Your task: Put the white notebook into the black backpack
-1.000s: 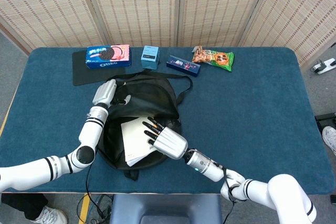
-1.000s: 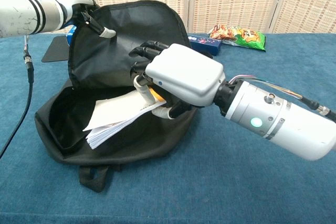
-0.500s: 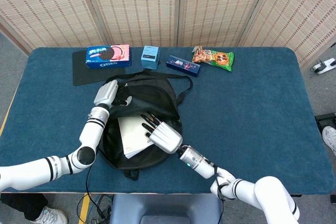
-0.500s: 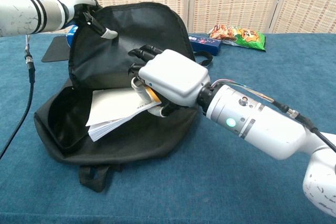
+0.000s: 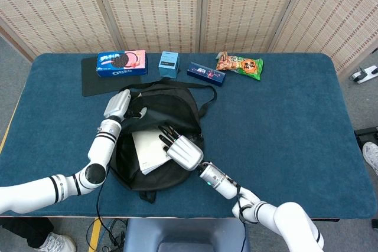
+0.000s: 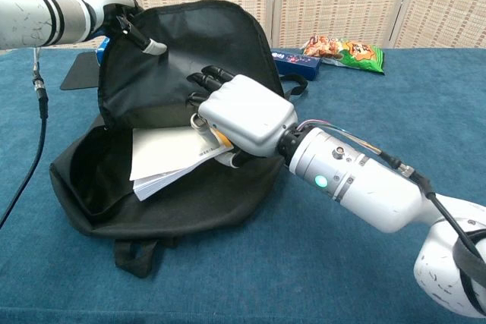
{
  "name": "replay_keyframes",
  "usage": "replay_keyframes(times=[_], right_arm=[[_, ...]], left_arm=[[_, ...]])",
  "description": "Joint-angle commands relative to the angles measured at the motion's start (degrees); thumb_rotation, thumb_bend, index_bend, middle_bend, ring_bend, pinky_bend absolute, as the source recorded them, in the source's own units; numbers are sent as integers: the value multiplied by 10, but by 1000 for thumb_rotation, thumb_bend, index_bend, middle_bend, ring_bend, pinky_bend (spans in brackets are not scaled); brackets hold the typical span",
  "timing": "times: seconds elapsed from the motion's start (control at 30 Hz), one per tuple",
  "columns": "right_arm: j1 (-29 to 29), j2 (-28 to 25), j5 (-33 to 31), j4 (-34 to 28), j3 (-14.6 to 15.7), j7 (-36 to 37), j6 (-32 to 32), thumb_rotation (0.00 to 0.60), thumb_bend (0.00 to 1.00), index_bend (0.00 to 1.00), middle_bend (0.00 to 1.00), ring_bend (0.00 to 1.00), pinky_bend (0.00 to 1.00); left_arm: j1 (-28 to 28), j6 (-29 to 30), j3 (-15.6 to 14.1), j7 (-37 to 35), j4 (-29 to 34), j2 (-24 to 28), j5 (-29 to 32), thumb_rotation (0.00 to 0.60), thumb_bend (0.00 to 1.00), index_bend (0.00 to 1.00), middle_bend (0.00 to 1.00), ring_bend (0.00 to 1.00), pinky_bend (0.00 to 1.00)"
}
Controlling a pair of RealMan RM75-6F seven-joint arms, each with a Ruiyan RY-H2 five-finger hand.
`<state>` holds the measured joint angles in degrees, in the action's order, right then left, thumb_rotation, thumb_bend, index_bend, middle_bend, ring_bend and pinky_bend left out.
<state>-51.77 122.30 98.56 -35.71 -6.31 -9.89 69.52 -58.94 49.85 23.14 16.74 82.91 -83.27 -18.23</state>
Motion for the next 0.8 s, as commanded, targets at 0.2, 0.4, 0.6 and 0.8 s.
replay_keyframes(times=[0.2, 0.4, 0.6, 0.8], right_arm=[[-12, 43, 9, 95, 16, 18, 29, 600, 424, 646, 227, 0, 0], [-13, 63, 3, 141, 24, 24, 26, 600, 386, 646, 225, 0, 0], [-14, 71, -6, 151, 25, 24, 32, 600, 289, 436, 214, 0, 0], [-5, 53, -15, 118, 25, 13, 39, 600, 86, 105, 161, 0, 0]], left_arm=[[-2, -6, -2, 1, 6, 9, 15, 600, 457, 797, 458, 377, 273], [-1, -14, -3, -3, 13, 20, 27, 600, 457, 797, 458, 377, 273], [-4, -19, -4, -6, 18, 26, 36, 600, 457, 797, 458, 377, 273], [-8, -21, -11, -3, 17, 28, 41, 600, 457, 796, 458, 377, 273]])
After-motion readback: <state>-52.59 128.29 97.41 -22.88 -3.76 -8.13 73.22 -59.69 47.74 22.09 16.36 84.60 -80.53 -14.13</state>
